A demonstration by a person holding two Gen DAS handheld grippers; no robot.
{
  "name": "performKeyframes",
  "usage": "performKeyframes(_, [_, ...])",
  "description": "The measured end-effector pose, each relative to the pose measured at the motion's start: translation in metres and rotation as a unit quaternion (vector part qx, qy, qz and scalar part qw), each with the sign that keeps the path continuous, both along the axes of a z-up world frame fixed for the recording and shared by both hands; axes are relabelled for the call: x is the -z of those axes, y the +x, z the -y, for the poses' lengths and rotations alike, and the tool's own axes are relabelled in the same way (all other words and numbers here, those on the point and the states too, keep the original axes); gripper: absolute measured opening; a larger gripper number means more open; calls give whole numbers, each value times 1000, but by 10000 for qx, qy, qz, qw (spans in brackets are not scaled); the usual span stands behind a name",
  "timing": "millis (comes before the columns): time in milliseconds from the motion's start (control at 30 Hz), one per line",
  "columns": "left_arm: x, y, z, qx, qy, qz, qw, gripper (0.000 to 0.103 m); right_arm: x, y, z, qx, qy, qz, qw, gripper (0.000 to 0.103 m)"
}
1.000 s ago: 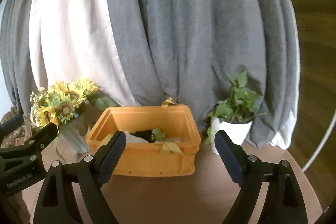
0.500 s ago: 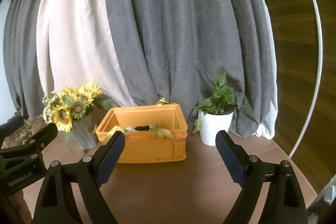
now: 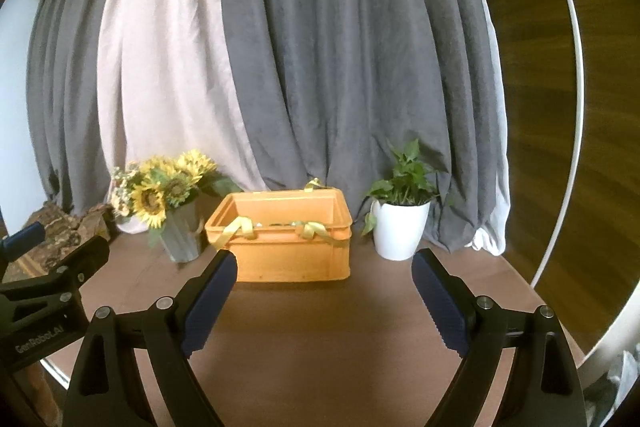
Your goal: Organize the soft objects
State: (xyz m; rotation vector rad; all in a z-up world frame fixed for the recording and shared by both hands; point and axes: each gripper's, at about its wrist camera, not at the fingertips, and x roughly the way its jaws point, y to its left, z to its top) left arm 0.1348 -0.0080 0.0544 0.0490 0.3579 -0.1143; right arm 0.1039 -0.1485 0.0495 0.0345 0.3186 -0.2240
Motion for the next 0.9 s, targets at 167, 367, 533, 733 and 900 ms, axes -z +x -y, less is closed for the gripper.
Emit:
performKeyframes(167, [-1, -27, -5, -14, 10, 46, 10000, 103, 1, -25, -3, -24, 70, 14, 10000, 90])
performKeyframes(367, [-2, -54, -10, -18, -39, 83, 10000, 103, 1, -50, -8, -53, 45, 75, 9999, 90])
performKeyframes(533, [-3, -70, -9, -3, -35, 143, 9999, 103, 2, -67, -9, -56, 54, 91, 9999, 90])
performKeyframes(733, [-5, -84, -6, 29, 3, 197, 9998, 103, 3, -79, -6, -46, 115, 93, 9999, 90])
performKeyframes(900, [-6, -88, -4, 41, 21, 215, 9998, 103, 4, -83, -3, -21, 169, 72, 9998, 90])
